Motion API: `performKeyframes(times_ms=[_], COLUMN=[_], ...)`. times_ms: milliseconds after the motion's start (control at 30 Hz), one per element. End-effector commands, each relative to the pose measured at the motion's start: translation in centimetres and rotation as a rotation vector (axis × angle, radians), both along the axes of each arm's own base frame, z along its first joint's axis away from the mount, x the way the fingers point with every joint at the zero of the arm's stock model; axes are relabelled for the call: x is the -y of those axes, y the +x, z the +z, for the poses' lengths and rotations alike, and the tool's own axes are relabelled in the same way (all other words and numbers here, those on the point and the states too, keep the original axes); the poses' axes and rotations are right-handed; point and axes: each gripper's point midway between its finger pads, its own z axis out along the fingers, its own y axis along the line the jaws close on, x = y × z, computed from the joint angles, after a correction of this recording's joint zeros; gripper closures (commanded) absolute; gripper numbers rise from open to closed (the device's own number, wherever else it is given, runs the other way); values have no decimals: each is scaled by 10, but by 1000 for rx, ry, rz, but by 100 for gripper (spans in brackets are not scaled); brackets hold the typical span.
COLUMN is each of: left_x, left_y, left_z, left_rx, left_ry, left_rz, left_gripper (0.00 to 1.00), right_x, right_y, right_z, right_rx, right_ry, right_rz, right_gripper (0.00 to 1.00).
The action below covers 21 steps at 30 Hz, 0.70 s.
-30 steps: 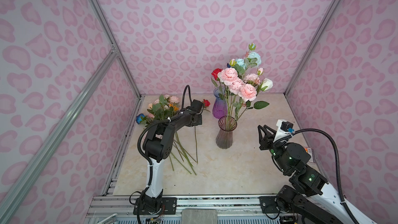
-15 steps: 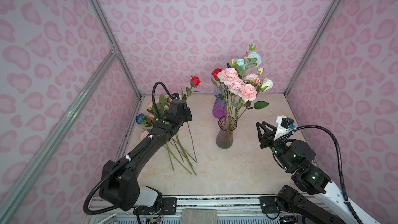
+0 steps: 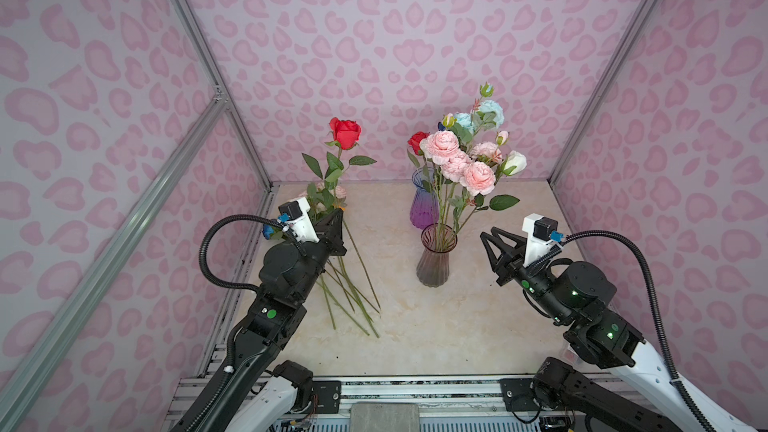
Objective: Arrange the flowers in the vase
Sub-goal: 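Lift the red rose upright with the left gripper, then carry the red rose over and lower it into the pink-tinted vase with the left gripper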
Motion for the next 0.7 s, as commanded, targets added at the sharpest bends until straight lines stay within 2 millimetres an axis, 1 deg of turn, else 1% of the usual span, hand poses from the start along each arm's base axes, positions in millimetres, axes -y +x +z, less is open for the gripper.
performKeyframes(times_ms=[0,100,200,433,533,600,667], left_x=[21,34,49,90,105,116,124], left_y=[-28,-43,-54,-70,-74,-78,-79], left_z=[43,62,77,112,129,141,149], left_rx=[163,233,298,420,471,514,546], left_ry=[0,17,46,89,92,91,87], left_rz=[-164,-237,-287,-391,-433,-461,-471], left_gripper=[97,97,97,97,97,97,97], right_x=[-11,-19,-23,-29,-26,-19,-11], right_y=[-6,-9,-9,-9,-6,-4,-2], right_z=[10,14,15,19,16,14,12], right_rx=[35,44,45,55,55,55,59], right_ry=[-13,-37,-52,-47,-57,-58,-55], right_rz=[41,55,54,70,46,8,-33], right_gripper=[66,67,67,66,66,66,66])
